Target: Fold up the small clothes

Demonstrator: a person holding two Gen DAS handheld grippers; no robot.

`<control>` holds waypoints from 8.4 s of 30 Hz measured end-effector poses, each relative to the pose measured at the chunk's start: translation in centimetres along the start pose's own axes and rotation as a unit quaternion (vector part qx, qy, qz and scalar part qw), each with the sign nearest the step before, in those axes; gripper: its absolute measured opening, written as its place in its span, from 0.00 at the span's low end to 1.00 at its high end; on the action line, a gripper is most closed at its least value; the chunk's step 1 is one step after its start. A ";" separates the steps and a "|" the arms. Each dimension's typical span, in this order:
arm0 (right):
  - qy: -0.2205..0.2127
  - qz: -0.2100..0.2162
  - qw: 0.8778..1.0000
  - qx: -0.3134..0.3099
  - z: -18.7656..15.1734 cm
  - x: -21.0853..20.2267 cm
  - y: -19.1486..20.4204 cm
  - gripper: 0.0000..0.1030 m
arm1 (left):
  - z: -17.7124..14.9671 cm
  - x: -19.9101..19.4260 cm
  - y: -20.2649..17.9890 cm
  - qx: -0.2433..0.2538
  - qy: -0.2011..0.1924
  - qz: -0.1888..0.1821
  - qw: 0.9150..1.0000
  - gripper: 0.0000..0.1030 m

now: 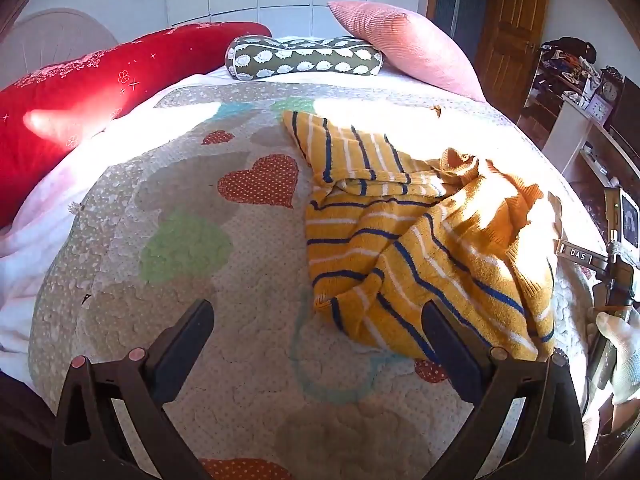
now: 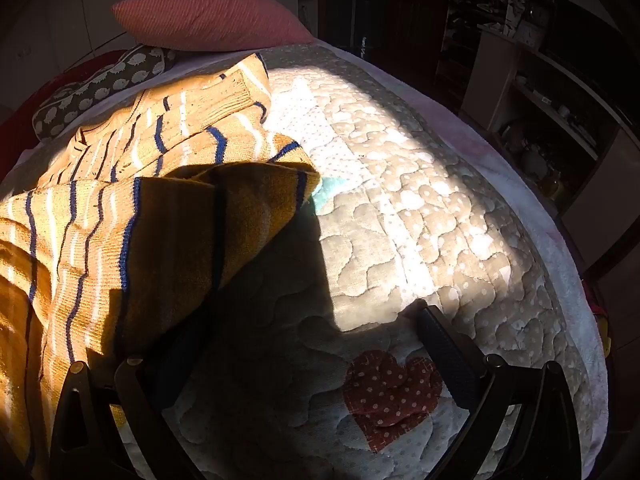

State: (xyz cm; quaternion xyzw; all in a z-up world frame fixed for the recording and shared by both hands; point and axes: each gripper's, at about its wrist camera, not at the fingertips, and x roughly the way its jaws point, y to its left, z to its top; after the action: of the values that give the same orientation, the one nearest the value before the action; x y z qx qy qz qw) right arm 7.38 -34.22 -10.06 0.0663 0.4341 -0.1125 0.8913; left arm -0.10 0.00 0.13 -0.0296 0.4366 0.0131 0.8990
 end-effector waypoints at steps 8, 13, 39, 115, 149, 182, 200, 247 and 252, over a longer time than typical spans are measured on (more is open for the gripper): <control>0.021 0.009 1.000 -0.011 0.7 0.3 -0.3 1.00 | -0.5 -0.5 -0.9 0.004 0.009 0.009 1.000 1.00; 0.014 0.011 1.000 -0.016 0.9 0.5 -0.1 1.00 | -0.6 -0.4 -1.3 0.002 0.016 0.010 1.000 1.00; 0.034 0.166 0.978 -0.119 5.3 -4.9 19.2 0.70 | -1.0 -3.8 4.8 -0.053 -0.018 0.033 0.998 1.00; 0.176 0.358 0.881 -0.254 -9.1 -20.7 8.5 0.62 | 0.4 -2.8 10.8 -0.104 -0.038 -0.007 0.994 1.00; 0.078 0.353 0.917 0.169 15.0 2.2 4.4 0.07 | 15.0 17.1 -15.7 0.120 0.089 -0.121 0.981 0.12; 0.107 0.441 0.863 -0.224 2.3 -14.2 43.7 0.52 | -2.0 -6.6 26.6 -0.236 -0.054 0.099 0.965 0.66; 0.038 0.252 0.946 -0.202 6.1 -2.8 31.9 0.05 | -0.5 -4.4 16.5 -0.177 -0.023 0.032 0.983 0.68; 0.056 0.253 0.959 0.112 -8.5 -9.8 -4.0 0.61 | -9.0 -1.4 0.0 -0.062 0.123 -0.166 0.977 0.82; 0.026 0.241 0.965 0.105 -8.5 -11.8 -2.4 0.61 | -9.7 -1.7 -2.0 -0.035 0.147 -0.183 0.971 0.32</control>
State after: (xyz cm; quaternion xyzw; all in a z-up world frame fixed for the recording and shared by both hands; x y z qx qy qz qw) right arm -6.72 -33.05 -6.03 0.2647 0.4138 0.0625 0.8688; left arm -8.67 -2.59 -4.43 -0.1426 0.5502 -0.1409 0.8106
